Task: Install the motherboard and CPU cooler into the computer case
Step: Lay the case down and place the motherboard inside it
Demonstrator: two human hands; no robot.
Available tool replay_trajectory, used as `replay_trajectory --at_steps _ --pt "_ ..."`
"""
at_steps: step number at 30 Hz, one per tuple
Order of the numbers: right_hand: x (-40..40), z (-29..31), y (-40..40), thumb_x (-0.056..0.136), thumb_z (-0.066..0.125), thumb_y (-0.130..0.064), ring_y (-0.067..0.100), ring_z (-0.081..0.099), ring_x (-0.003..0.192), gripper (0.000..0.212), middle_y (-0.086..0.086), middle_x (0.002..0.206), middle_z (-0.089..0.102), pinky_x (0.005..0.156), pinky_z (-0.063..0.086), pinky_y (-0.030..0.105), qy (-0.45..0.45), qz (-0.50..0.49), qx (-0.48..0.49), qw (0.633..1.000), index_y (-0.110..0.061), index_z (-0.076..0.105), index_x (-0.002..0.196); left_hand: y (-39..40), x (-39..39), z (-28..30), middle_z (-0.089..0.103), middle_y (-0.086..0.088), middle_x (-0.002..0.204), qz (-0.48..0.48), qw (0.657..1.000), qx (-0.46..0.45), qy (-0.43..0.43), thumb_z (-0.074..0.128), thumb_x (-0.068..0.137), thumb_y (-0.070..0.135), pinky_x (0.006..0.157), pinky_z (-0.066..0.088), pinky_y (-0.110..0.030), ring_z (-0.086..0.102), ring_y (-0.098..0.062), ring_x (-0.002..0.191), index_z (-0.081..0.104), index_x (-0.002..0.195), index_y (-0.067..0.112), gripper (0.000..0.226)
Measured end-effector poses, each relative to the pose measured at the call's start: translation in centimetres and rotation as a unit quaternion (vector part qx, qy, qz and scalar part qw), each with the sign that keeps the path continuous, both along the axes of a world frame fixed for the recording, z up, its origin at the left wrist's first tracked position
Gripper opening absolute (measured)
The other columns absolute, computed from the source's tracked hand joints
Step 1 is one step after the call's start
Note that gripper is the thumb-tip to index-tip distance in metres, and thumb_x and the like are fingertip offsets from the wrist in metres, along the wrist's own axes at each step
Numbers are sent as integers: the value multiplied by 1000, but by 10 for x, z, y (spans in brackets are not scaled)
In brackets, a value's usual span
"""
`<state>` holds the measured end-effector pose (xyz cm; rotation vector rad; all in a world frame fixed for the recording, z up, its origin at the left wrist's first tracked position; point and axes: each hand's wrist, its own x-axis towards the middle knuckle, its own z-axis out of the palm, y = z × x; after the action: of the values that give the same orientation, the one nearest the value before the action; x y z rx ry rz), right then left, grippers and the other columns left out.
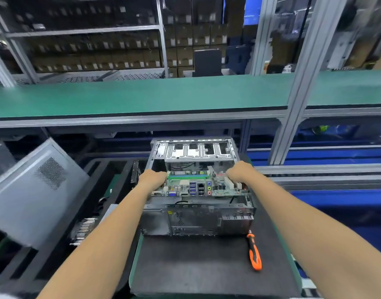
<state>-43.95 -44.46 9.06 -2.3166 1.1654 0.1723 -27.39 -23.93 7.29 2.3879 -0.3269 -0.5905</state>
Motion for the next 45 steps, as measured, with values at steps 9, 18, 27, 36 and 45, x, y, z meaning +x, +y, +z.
replay_trajectory --at_steps 9,18,27,36,45 --pt "14 -11 6 97 45 -17 20 40 59 25 2 65 41 55 36 27 33 31 -13 999 -8 49 74 3 4 -18 47 -6 62 -3 1000 21 8 45 84 17 47 31 -21 40 -18 51 50 76 6 15" --pt "41 -34 4 98 40 -19 16 42 52 26 4 70 50 46 34 26 109 51 -23 992 -3 54 83 -29 20 -21 64 -21 94 -140 969 199 -34 33 89 4 71 49 -37 52 -16 68 58 106 -16 37" --pt "71 -45 -8 94 43 -16 19 54 64 25 5 78 56 64 45 31 134 6 -51 990 -4 60 107 -54 35 -41 50 -19 136 -207 942 262 -41 28 96 14 109 32 -46 48 -33 123 50 129 -4 43" --pt "94 -71 -21 97 34 -21 34 60 108 53 26 146 40 81 50 38 157 -8 -36 987 1 36 145 -66 51 -56 49 -17 138 -214 943 256 -8 30 95 15 111 33 -46 47 -30 126 47 132 -3 44" --pt "111 -80 -31 97 48 -32 29 61 95 48 28 141 40 77 49 36 98 -58 -36 993 3 49 130 -87 69 -72 38 -21 145 -161 962 218 35 36 97 27 112 28 -42 37 -35 131 38 137 -4 51"
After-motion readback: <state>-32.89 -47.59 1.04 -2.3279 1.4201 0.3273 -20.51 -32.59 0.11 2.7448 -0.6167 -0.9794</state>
